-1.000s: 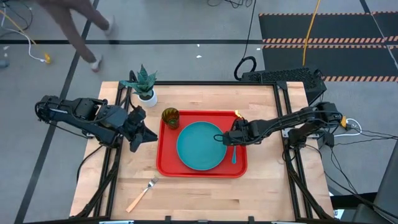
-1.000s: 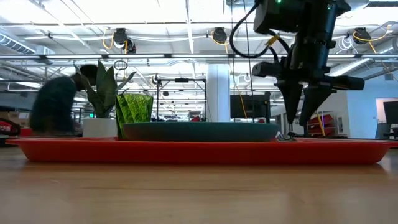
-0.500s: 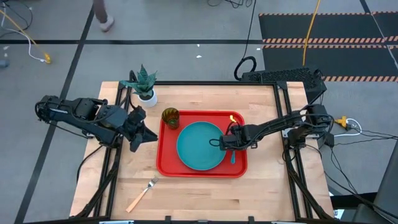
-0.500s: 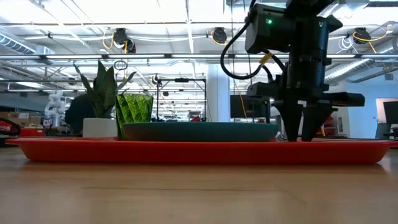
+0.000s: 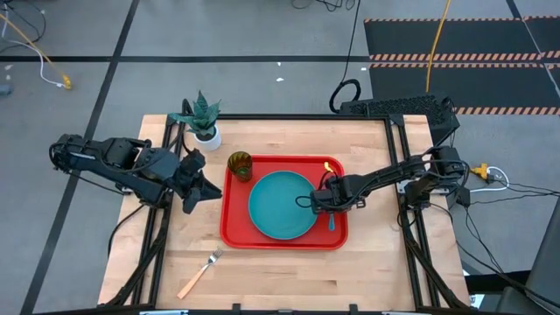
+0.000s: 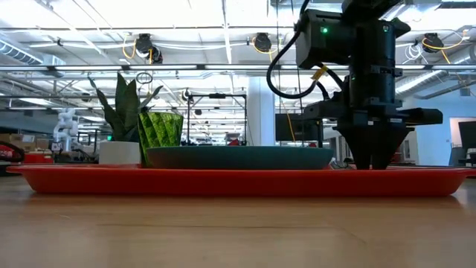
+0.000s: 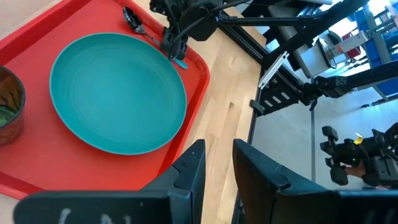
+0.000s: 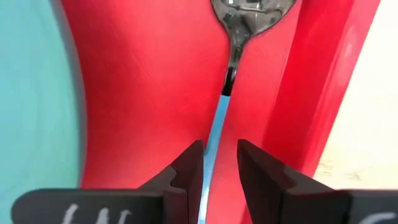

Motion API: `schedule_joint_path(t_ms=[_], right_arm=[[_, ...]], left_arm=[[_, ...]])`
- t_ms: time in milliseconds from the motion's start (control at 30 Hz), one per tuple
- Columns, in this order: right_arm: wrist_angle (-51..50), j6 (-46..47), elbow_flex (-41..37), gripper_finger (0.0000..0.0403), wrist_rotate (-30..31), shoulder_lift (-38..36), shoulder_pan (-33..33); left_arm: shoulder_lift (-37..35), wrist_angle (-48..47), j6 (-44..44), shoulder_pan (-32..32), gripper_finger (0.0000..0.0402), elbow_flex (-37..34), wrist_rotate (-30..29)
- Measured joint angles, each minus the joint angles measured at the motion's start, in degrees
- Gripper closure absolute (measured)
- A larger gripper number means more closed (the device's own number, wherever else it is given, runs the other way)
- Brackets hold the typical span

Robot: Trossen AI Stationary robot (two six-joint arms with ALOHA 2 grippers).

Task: Pick and place plate/cup/fork/spoon on tray
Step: Put the blue spoon on the red tray to the right of the blue plate, then adjust the blue plate

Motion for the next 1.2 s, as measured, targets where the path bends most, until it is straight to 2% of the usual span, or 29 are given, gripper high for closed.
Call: schedule_joint_path(t_ms=[567, 1000, 1067, 1200], right_arm=[[0.5, -1.3, 0.0, 0.0343, -0.3, -0.8, 0.0], [-2.0, -0.8, 0.1, 0.0308, 1.6, -13.8, 0.0], [-0.1, -1.2, 0.0, 0.0308, 1.6, -14.7, 0.0], [9.9, -4.9, 0.0, 0.0307, 3.6, -15.0, 0.0]], left_arm=[[0.0, 0.0, 0.0, 0.0, 0.0318, 0.0, 0.3], [0.0, 0.0, 0.5, 0.0, 0.0318, 0.0, 0.3], [0.0, 0.0, 0.5, 0.0, 0.0318, 0.0, 0.3], [0.0, 0.1, 0.2, 0.0, 0.0318, 0.0, 0.0]])
